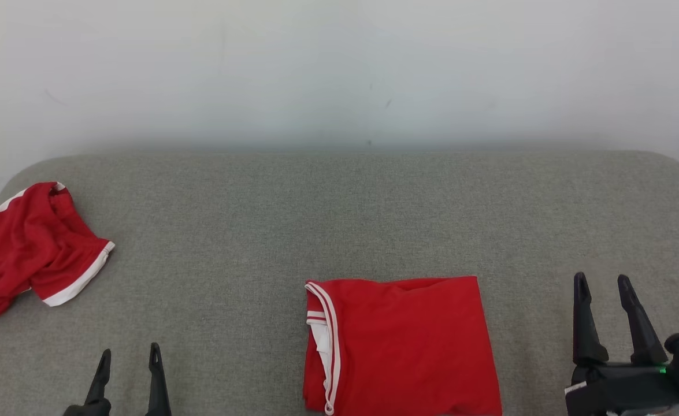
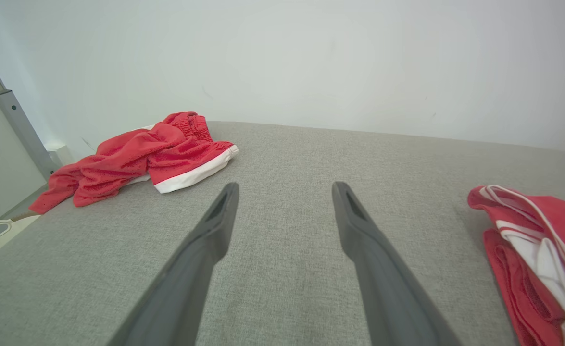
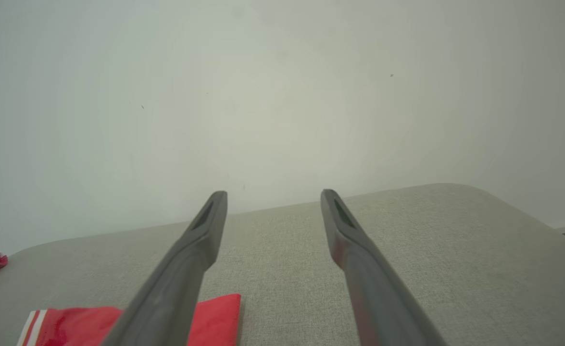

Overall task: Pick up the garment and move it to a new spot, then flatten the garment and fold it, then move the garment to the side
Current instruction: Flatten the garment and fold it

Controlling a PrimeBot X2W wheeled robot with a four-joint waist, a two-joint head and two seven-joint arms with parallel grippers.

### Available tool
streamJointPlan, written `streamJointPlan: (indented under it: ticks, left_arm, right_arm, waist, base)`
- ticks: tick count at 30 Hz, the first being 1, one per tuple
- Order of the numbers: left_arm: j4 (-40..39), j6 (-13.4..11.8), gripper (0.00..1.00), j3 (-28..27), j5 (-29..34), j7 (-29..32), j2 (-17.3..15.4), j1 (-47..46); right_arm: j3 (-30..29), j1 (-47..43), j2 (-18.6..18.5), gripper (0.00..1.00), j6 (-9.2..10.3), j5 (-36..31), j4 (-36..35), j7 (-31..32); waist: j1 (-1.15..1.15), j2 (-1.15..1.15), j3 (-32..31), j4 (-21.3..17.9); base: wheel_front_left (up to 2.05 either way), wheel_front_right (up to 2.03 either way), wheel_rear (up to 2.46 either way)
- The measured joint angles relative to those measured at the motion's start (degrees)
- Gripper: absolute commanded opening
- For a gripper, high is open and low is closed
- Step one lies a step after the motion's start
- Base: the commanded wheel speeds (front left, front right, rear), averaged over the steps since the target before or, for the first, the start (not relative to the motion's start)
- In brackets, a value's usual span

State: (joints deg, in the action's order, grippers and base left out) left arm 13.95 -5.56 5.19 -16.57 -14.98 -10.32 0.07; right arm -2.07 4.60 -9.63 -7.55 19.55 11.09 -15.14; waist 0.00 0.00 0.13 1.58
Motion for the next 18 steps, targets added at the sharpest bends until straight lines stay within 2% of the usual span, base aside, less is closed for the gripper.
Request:
streamJointPlan:
  ticks: [6,18]
  left_arm:
    - [-1.23,1.30,1.00,1.29,2.46,-0.04,-2.59,1.29]
    - [-4.13,3.57,1.00,-1.13,2.08,-0.04,-3.36,4.33]
  right_arm:
    - [-1.86,-6.66,3.81,1.00,0.00,-2.85,-4.75,0.00]
    - [-0.18,-10.65,6.04,1.00,0.00,-4.69,-2.96,0.01]
  waist:
    - [-0.01,0.00,-0.81,-0.45]
    - [0.00,0.00,-2.46,-0.92]
  base:
    - [0.00,0.00,0.00]
    - [0.00,0.00,0.00]
